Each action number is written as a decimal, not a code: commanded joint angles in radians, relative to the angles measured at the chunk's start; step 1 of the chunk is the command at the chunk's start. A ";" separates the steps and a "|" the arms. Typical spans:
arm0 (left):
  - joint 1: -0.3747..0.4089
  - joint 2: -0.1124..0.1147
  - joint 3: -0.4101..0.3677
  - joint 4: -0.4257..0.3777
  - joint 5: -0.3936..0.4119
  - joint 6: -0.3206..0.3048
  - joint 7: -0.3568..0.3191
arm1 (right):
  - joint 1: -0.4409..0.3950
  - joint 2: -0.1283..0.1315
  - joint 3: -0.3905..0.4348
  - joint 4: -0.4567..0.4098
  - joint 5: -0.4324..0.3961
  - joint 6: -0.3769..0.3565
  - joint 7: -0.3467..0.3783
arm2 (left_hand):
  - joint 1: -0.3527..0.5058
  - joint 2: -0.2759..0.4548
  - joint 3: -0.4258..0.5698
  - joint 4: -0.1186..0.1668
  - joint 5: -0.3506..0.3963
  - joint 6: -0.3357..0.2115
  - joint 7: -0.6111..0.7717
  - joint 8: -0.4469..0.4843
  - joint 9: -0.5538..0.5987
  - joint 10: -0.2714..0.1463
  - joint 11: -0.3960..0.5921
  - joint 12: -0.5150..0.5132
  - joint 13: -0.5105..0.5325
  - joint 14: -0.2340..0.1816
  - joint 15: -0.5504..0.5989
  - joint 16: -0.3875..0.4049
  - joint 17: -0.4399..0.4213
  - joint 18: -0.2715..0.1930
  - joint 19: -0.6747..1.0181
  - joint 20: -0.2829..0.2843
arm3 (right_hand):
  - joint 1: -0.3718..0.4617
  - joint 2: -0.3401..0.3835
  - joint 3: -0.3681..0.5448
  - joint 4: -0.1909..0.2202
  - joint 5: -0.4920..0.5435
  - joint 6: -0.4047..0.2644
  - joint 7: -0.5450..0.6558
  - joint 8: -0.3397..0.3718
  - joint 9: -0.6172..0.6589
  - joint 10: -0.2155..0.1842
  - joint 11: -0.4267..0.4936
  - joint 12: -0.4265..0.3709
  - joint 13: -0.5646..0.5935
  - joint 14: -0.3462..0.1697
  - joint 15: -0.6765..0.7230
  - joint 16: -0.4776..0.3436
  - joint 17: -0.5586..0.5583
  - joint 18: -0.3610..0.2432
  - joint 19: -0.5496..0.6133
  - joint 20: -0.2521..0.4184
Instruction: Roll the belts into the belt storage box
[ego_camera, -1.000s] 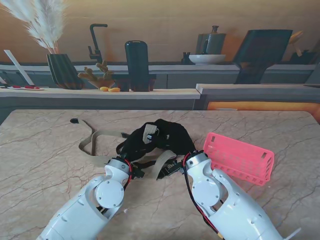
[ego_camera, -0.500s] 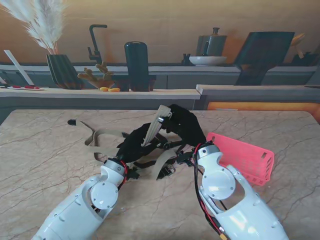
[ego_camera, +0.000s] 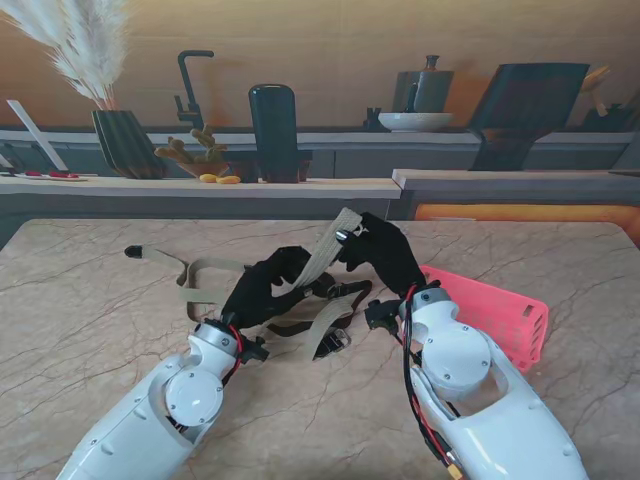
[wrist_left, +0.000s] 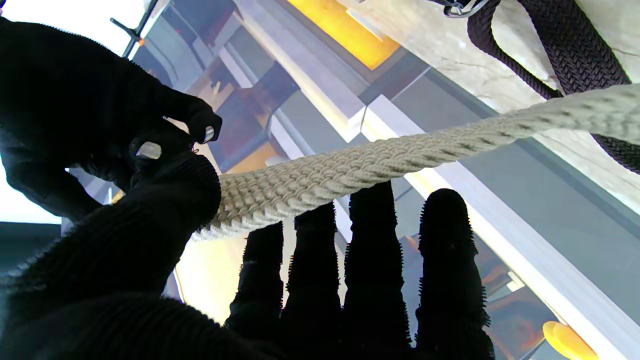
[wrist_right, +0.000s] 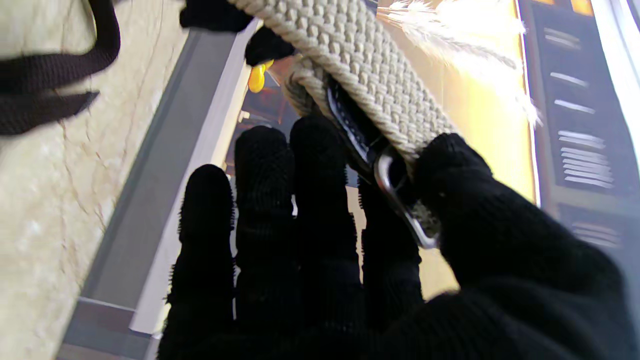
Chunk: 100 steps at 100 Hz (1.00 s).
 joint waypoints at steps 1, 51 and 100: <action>-0.004 -0.007 0.006 0.005 0.004 0.002 0.014 | -0.013 -0.003 -0.001 -0.021 0.015 0.016 0.009 | 0.014 -0.010 0.013 0.011 -0.041 0.011 -0.086 -0.050 -0.074 -0.015 -0.060 -0.044 -0.041 -0.029 -0.022 -0.004 -0.014 -0.039 -0.021 0.013 | 0.100 0.061 0.102 0.014 0.087 -0.110 0.107 0.038 0.028 0.039 0.031 0.016 0.031 -0.012 0.050 0.022 0.029 -0.040 0.056 0.035; -0.032 -0.013 0.032 0.046 0.112 0.010 0.125 | 0.016 -0.043 -0.023 -0.010 0.388 0.281 0.041 | -0.017 0.003 -0.025 0.020 -0.140 -0.040 -0.698 -0.470 -0.462 0.055 -0.381 -0.346 -0.396 -0.021 -0.280 -0.242 -0.186 -0.135 -0.257 -0.160 | 0.115 0.055 0.120 0.025 0.104 0.001 0.098 0.021 0.050 0.105 0.090 0.033 0.229 -0.037 0.283 0.049 0.206 -0.050 0.288 0.101; -0.064 -0.025 0.062 0.088 0.155 0.016 0.202 | 0.091 -0.095 -0.045 0.091 0.667 0.450 -0.012 | -0.050 0.041 -0.063 0.003 -0.139 -0.083 -0.718 -0.633 -0.508 0.058 -0.486 -0.333 -0.463 -0.028 -0.280 -0.271 -0.229 -0.179 -0.284 -0.206 | 0.128 0.058 0.114 0.035 0.103 0.046 0.093 0.018 0.040 0.138 0.125 0.035 0.244 -0.035 0.353 0.035 0.217 -0.041 0.348 0.098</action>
